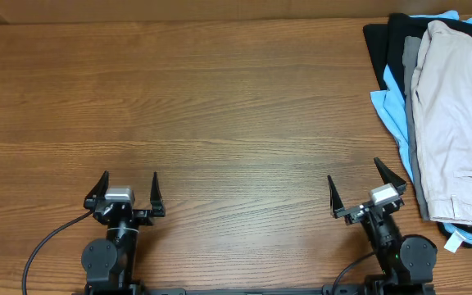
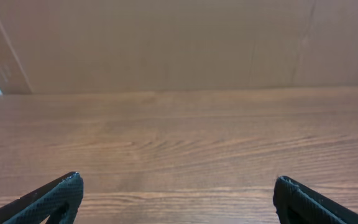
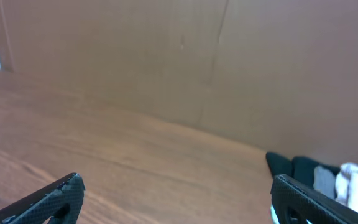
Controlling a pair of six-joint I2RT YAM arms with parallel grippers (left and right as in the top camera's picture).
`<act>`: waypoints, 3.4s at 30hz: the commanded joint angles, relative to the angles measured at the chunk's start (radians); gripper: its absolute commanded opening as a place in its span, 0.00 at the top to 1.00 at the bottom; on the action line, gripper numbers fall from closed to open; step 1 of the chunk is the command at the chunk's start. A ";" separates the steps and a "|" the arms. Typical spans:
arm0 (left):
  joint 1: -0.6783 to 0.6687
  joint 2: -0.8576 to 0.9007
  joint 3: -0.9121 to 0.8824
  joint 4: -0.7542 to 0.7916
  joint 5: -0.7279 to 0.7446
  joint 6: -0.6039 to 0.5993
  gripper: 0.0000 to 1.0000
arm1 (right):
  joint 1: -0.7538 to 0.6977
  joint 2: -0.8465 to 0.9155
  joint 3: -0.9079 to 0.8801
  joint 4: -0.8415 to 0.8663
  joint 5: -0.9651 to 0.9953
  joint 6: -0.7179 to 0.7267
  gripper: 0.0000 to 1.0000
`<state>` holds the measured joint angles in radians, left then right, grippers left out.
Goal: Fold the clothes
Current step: 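Raise both arms and move the right gripper over the clothes stack, then grasp the top beige shorts on the stack with the right gripper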
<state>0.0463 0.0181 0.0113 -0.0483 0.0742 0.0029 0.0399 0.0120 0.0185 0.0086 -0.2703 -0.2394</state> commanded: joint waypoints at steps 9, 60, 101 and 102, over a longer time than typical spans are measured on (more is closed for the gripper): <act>0.000 0.008 0.023 0.058 0.061 0.016 0.00 | -0.002 -0.005 0.016 0.107 0.008 0.144 0.00; -0.001 1.546 1.480 -0.768 0.312 0.027 0.00 | -0.168 1.562 1.408 -0.879 0.167 0.399 0.04; -0.001 1.558 1.480 -0.817 0.255 0.027 0.00 | -1.006 1.876 1.401 -0.849 0.307 0.447 0.06; -0.001 1.558 1.480 -0.818 0.251 0.027 0.00 | -1.009 1.883 1.401 -0.852 0.307 0.447 0.07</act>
<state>0.0463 1.5631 1.4662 -0.8623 0.3565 0.0143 -0.9512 1.8648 1.4075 -0.8444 0.0174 0.2134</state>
